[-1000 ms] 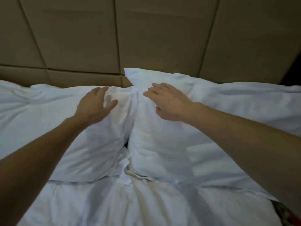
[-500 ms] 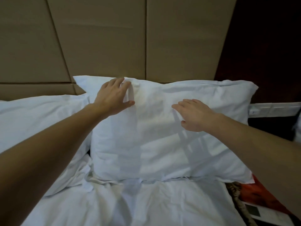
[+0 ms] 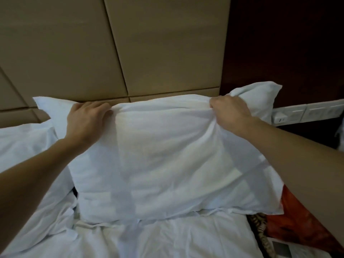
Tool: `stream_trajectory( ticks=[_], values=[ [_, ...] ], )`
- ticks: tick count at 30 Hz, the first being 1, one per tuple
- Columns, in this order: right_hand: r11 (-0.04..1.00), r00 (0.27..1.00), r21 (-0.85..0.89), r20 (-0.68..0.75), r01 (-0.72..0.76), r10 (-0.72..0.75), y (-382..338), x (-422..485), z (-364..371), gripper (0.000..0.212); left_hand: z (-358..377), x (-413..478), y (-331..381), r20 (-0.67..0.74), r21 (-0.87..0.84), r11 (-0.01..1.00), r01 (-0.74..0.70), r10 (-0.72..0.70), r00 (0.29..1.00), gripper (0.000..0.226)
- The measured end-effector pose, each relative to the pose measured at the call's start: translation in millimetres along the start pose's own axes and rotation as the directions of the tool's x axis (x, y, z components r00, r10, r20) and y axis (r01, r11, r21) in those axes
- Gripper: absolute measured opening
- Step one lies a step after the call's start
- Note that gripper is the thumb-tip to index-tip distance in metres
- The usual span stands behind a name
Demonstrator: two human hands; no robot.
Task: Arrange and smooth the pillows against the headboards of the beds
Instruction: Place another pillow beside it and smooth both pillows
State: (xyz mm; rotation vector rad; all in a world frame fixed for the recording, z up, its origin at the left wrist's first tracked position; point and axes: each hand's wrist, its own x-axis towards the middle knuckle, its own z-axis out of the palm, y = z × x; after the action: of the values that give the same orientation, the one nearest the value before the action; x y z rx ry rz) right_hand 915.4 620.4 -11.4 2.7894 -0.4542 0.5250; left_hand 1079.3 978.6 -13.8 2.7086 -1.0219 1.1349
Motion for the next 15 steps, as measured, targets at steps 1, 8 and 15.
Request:
stream_trajectory(
  ticks=[1,8,15],
  values=[
    [1.000,1.000,-0.001,-0.025,0.006,-0.006,3,0,-5,0.030,-8,2,-2,-0.014,0.002,1.000,0.019,-0.019,1.000,0.022],
    [0.961,0.972,0.275,-0.226,0.006,0.058,8,4,-69,0.020,-62,24,-50,-0.108,0.006,0.997,0.082,-0.081,0.991,0.026],
    [0.989,0.998,0.148,-0.057,-0.022,0.031,-39,-14,-46,0.030,-31,-14,-41,0.077,0.019,0.955,0.296,-0.296,0.952,0.029]
  ],
)
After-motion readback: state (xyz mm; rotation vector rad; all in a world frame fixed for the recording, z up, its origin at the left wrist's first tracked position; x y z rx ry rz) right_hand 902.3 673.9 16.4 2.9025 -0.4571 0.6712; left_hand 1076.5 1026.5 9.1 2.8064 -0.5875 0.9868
